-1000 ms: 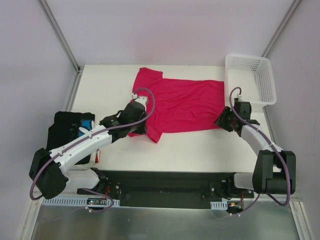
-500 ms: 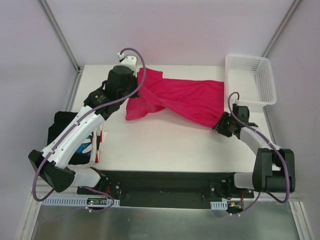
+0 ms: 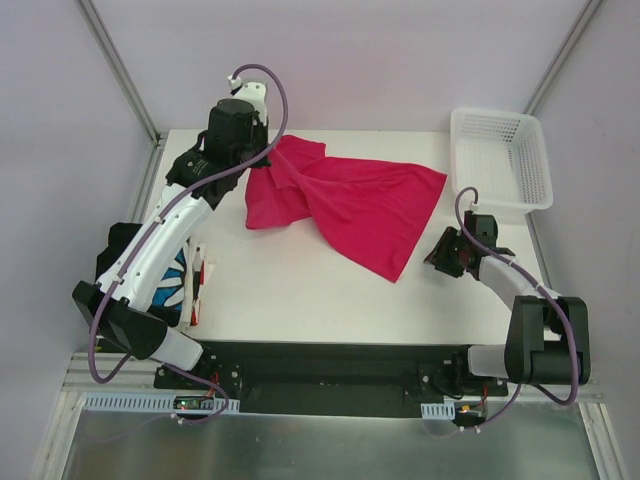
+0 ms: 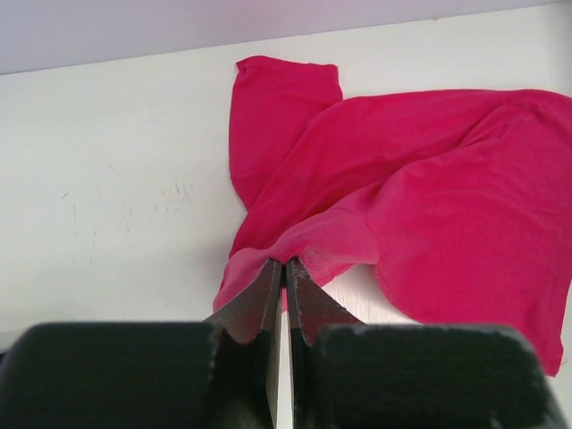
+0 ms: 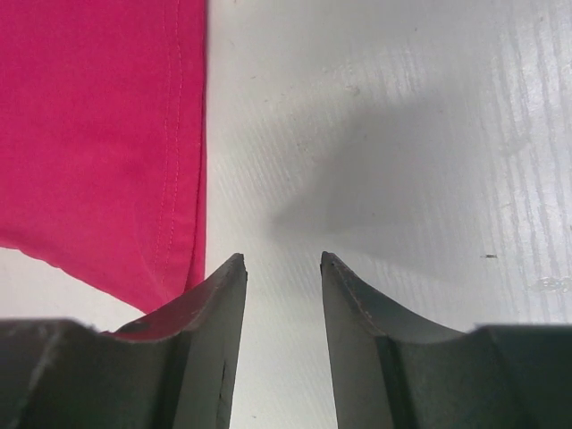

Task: Fold and stack the t-shirts
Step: Flatten out the tshirt

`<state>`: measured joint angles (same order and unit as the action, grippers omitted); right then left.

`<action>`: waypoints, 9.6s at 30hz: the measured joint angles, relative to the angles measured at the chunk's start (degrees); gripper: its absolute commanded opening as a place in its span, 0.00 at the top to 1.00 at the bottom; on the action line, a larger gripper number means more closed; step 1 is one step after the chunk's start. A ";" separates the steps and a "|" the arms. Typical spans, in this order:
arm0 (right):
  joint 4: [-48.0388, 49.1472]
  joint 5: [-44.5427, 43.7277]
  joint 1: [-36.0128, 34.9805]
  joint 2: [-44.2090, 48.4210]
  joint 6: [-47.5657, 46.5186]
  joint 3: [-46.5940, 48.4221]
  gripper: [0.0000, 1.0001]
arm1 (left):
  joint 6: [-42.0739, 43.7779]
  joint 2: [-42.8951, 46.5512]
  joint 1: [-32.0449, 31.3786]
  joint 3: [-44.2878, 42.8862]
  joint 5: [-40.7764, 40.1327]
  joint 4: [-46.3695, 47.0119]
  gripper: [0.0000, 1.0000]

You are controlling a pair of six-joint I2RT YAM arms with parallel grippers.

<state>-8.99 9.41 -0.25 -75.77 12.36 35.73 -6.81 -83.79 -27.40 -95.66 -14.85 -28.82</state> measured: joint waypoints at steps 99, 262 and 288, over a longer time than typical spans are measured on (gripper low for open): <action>51.06 -21.16 -20.57 -4.11 -52.11 47.69 0.99 | 31.61 1.03 7.26 -2.25 14.34 45.11 1.00; 4.44 24.44 2.71 -59.71 12.26 71.06 0.04 | -1.51 -37.70 7.91 -4.00 48.13 9.90 0.54; 14.73 34.10 -5.42 -23.06 12.70 28.52 0.04 | -6.43 -60.85 14.86 -27.54 48.96 9.66 0.57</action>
<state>5.74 43.51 -5.67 -98.83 25.06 64.25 -13.23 -144.64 -12.53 -123.20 34.11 -19.16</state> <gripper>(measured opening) 0.962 0.451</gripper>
